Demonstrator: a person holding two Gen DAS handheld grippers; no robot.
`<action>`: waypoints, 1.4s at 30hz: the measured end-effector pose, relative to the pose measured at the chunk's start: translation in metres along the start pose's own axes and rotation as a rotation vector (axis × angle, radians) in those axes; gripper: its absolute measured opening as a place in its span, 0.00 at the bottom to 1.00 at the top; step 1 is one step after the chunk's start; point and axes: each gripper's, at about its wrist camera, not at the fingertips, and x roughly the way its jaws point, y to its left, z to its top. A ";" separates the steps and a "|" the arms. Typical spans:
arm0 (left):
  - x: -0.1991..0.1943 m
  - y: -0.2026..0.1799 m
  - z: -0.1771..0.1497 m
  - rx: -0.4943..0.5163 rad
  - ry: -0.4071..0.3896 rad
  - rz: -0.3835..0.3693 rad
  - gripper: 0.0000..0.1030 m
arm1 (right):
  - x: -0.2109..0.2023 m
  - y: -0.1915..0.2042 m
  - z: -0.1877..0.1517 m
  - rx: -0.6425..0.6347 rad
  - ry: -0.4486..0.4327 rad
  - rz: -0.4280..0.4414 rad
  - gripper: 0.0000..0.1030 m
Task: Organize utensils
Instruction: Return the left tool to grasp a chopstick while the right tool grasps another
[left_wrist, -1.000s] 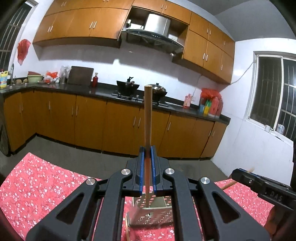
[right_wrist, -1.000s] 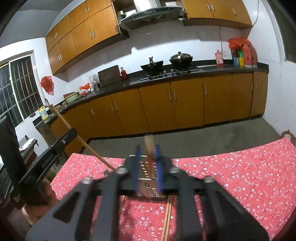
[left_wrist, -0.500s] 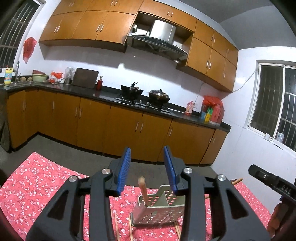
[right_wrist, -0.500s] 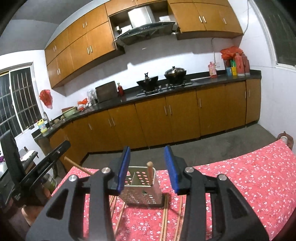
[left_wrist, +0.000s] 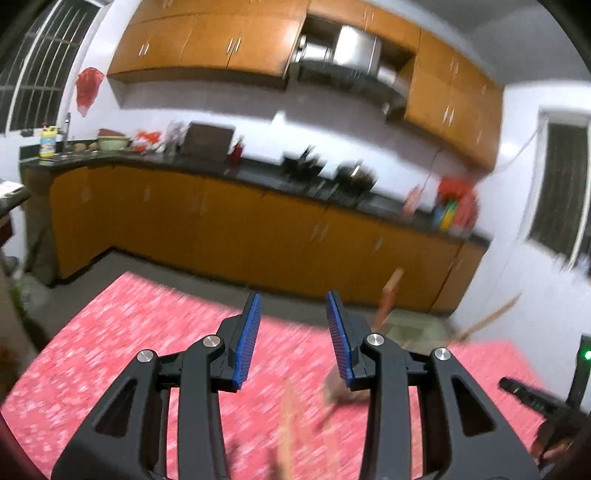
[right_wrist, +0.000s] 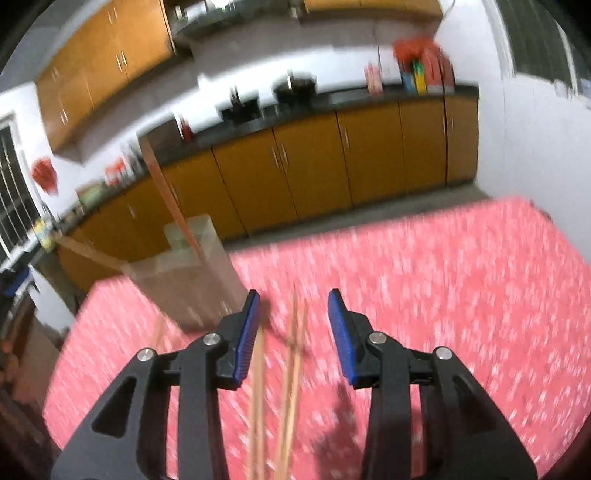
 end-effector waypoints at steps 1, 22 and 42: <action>0.004 0.003 -0.009 0.015 0.029 0.012 0.36 | 0.010 0.003 -0.010 -0.005 0.039 0.000 0.21; 0.043 0.013 -0.143 0.061 0.450 -0.077 0.22 | 0.058 0.012 -0.071 -0.092 0.166 -0.126 0.07; 0.046 -0.011 -0.161 0.229 0.506 -0.039 0.14 | 0.047 0.001 -0.075 -0.106 0.149 -0.143 0.07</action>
